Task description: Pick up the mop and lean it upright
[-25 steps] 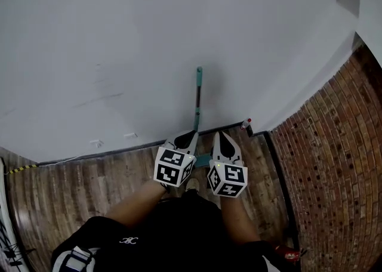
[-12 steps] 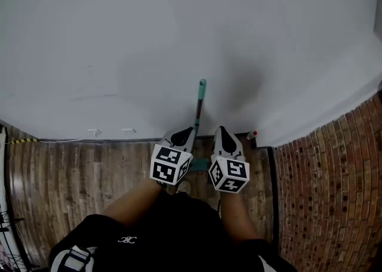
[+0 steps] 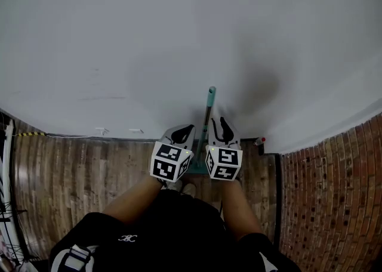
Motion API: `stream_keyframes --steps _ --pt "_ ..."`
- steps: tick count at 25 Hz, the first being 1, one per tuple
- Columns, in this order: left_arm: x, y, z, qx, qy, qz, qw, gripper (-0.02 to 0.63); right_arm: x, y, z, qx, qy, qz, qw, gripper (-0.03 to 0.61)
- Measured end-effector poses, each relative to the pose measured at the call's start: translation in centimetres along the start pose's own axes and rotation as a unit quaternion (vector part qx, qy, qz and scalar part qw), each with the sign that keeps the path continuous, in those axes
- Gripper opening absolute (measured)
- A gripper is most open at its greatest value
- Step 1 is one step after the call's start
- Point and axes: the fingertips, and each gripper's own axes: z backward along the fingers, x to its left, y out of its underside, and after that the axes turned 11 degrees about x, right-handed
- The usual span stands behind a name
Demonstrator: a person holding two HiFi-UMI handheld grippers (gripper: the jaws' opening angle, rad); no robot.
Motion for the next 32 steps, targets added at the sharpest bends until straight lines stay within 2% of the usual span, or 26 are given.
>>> stream_keyframes --steps 5,8,13,14,20,26,32 --pt "2.0 -0.9 0.2 -0.01 -0.016 0.007 0.9998 -0.005 -1.2 -1.1 -5.6 0.027 0.018 0.0 0.999 0.132" --pt "3.2 -1.4 0.4 -0.017 -0.022 0.013 0.9995 -0.005 -1.5 -1.1 -8.9 0.057 0.016 -0.01 0.998 0.137" --pt "5.0 -2.5 0.3 -0.029 -0.03 0.022 0.9989 -0.005 -2.2 -0.6 -11.7 0.086 0.03 -0.02 0.996 0.136" --pt "5.3 -2.7 0.1 -0.03 -0.031 0.024 0.9988 -0.005 -2.4 -0.6 -11.7 0.087 0.036 -0.016 0.995 0.108" --pt "6.3 -3.2 -1.3 -0.027 -0.022 0.032 0.9989 -0.005 -2.2 -0.4 -10.4 0.077 0.037 0.003 0.996 0.104" --pt "4.7 -3.5 -3.8 -0.017 0.008 0.018 0.9997 -0.005 -3.1 0.7 -6.1 0.035 0.041 -0.02 0.998 0.104" --pt "3.6 -3.7 -5.4 -0.006 0.026 0.006 0.9996 -0.005 -3.2 2.0 -1.9 0.018 0.038 -0.027 0.999 0.106"
